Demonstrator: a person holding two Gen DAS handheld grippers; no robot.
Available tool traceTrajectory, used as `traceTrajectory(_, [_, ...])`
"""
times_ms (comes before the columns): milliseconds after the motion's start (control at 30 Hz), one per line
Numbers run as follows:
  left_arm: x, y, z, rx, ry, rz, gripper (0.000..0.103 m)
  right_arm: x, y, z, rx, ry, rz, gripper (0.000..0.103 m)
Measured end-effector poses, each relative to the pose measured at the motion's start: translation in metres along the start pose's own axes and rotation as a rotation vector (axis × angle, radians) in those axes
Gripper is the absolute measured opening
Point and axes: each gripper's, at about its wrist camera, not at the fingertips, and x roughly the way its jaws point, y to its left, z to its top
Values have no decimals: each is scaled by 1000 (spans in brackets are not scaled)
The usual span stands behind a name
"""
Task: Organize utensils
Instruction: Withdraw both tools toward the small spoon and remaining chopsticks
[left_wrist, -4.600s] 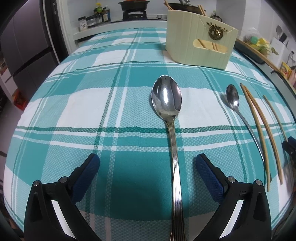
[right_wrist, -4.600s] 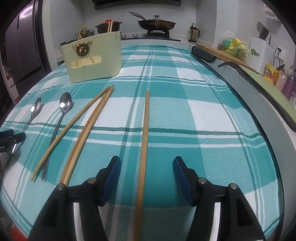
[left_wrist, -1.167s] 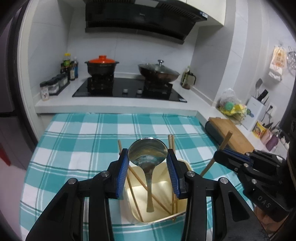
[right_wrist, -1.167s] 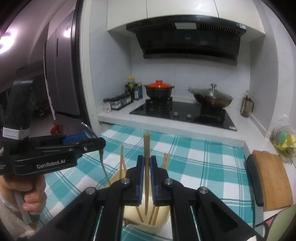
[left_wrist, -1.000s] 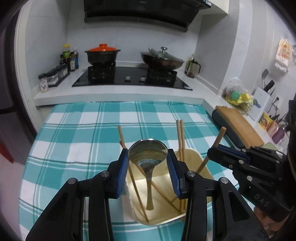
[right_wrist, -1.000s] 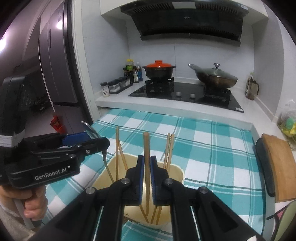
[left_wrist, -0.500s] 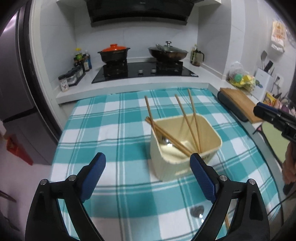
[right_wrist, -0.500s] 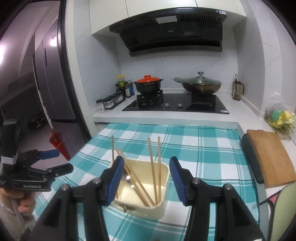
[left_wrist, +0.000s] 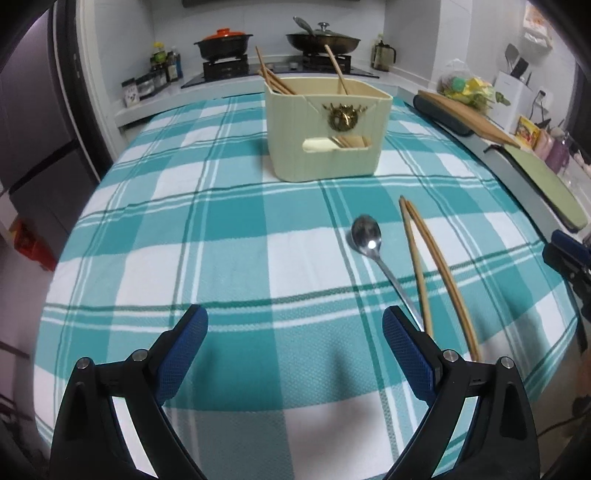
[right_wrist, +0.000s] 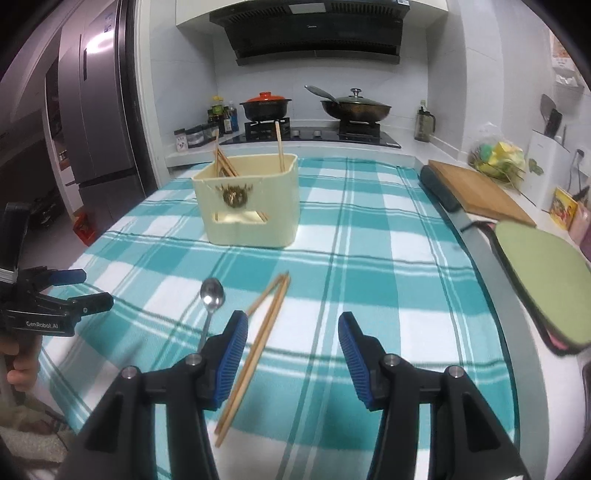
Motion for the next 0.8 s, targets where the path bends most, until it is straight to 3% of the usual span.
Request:
traceTrajectory(100, [3,-13,-15,10,-6,15,96,-12,7,-32,18,-24,-64,52])
traceTrajectory(233, [1,-19,-25,2,-9,-2,96,-18,10,-56,64,-28,-80,52])
traceTrajectory(800, [1,-30,-38,0,-11,-3,96,-9,23,-82,88,2,-74,52])
